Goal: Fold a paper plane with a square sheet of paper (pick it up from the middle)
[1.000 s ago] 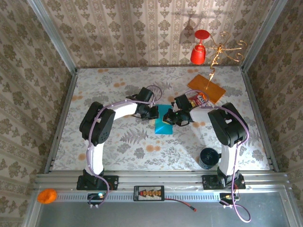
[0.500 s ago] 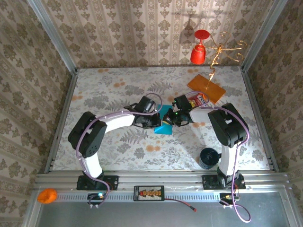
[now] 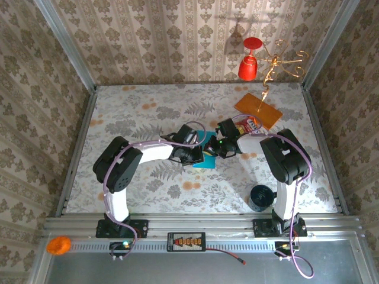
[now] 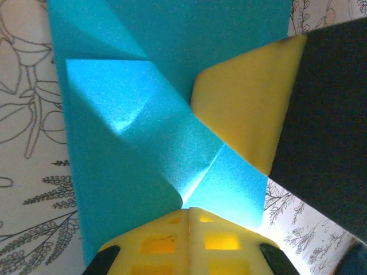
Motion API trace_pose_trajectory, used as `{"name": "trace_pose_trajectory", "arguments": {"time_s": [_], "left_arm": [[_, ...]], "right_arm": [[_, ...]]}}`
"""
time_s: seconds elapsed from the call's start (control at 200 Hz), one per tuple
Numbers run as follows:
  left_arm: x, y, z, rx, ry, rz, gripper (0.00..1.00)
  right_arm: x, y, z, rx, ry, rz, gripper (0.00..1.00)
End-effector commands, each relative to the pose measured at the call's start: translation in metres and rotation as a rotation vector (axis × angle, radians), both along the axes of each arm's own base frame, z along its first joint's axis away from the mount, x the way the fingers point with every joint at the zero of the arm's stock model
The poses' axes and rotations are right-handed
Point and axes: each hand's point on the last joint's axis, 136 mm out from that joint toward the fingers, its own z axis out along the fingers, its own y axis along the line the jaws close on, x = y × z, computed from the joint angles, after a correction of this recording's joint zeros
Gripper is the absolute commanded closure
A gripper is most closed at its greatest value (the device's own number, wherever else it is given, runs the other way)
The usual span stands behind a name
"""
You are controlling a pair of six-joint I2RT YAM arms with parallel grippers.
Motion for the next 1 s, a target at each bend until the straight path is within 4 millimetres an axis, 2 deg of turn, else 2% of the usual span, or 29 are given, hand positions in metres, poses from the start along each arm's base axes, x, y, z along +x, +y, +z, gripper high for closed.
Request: {"name": "trace_pose_trajectory", "arguments": {"time_s": [0.0,0.265,0.555,0.995], "left_arm": [[0.004,-0.004,0.002,-0.012,0.007,0.007,0.99],[0.007,0.004,0.0,0.0,0.01,0.02,1.0],[0.014,-0.005,0.005,-0.025,-0.005,0.003,1.0],[0.005,0.008,-0.01,0.017,0.033,0.002,1.0]], "right_arm": [[-0.04,-0.041,-0.063,-0.204,0.197,-0.071,0.97],[-0.041,-0.044,-0.065,-0.211,0.205,-0.071,0.97],[-0.042,-0.044,-0.066,-0.214,0.209,-0.069,0.97],[-0.046,-0.047,-0.07,-0.229,0.229,-0.072,0.97]]}}
